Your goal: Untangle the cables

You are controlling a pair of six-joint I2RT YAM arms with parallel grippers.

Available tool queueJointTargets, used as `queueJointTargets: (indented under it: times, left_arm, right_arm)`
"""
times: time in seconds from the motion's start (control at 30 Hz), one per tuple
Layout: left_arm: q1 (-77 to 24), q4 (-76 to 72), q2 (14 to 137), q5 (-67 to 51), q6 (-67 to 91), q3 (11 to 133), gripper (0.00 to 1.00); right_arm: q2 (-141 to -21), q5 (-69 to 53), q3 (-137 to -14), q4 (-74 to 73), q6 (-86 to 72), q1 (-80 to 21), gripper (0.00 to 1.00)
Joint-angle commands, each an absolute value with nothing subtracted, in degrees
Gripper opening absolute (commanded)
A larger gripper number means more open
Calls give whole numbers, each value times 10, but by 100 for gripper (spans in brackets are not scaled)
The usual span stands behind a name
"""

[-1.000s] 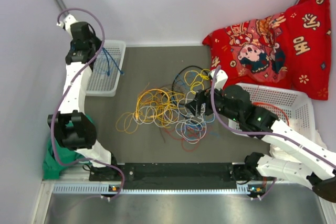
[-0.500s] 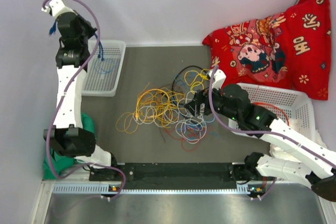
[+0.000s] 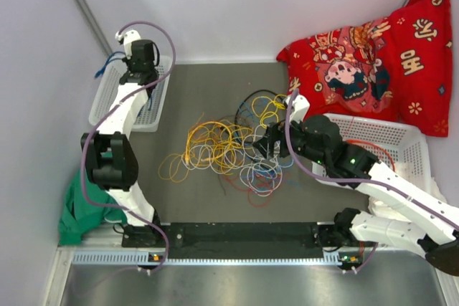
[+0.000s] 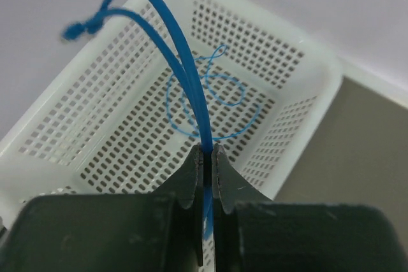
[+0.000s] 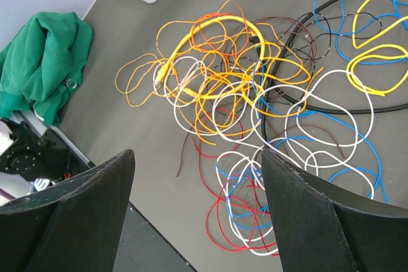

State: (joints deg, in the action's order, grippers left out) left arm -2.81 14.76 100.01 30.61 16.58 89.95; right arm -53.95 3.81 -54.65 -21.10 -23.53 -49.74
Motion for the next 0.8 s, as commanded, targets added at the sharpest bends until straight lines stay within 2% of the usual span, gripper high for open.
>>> queueJointTargets:
  times: [0.0,0.2,0.43,0.6,0.77]
  left_arm:
    - [-25,100,1021,368,139,887,0]
    - [-25,137,1068,355,161,893,0]
    - [-44,109,1010,437,143,867,0]
    - [-49,97,971,449,123,858,0]
    - [-96,78,958,481,97,837,0]
  right_arm:
    - [-548,47,-569,-211,-227,-495,79]
    - [-552,50,-566,-213,-226,-494,79]
    - [-552,47,-555,-202,-228,-494,79]
    - [-555,38,-552,-194,-233,-494,79]
    - [-552,38,-550,-194,-233,-493,79]
